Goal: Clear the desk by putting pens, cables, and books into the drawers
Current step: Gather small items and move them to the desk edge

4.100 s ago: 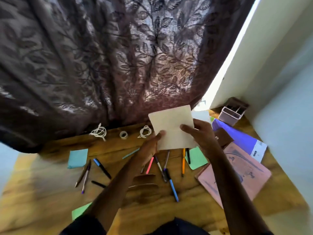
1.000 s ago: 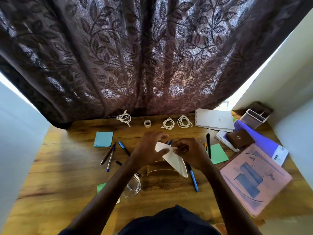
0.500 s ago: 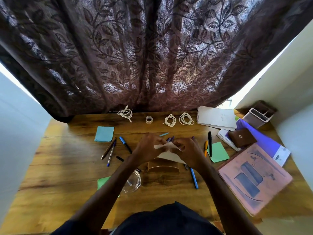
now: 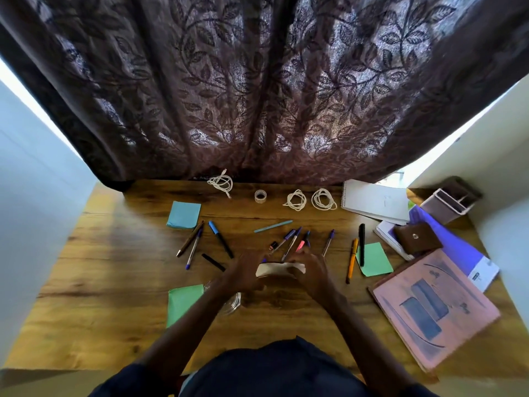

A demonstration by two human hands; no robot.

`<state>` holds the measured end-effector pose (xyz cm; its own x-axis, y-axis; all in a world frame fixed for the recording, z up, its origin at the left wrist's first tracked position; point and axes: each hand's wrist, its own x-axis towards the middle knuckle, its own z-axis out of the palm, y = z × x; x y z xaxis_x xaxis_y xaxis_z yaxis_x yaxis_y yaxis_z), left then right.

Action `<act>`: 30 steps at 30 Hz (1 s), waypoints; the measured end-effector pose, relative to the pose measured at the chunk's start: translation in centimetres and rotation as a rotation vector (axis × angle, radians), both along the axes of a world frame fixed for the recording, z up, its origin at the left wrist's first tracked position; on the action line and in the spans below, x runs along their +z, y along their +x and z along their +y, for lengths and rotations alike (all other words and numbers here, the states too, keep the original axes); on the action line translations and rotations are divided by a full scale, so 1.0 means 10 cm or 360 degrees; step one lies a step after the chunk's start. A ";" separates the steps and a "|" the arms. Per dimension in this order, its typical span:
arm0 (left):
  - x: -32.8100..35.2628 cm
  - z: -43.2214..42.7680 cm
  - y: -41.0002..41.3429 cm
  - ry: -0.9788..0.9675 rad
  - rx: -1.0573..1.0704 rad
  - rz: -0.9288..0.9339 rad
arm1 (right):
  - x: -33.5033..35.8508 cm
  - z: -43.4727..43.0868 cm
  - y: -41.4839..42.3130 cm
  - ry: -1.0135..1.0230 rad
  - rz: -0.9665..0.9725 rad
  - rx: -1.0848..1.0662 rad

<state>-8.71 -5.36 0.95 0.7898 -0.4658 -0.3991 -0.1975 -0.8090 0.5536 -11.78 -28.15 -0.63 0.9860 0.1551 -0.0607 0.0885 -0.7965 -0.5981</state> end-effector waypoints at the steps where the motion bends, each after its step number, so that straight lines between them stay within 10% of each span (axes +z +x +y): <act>1: 0.00 -0.03 -0.02 -0.0010 0.0004 -0.0010 | -0.01 0.01 -0.03 0.0008 0.0010 -0.0008; 22: -0.09 -0.13 -0.11 -0.0096 0.0102 -0.0222 | 0.00 -0.01 -0.09 -0.0211 0.0198 0.0111; 30: 0.14 -0.17 -0.58 -0.0694 0.1028 -0.0344 | 0.36 0.09 -0.04 0.0136 0.0188 -0.0205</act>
<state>-14.48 -7.04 2.31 0.9951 0.0303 -0.0942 0.0962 -0.5200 0.8487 -12.18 -27.24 2.99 0.9849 0.0376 -0.1689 -0.0856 -0.7427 -0.6642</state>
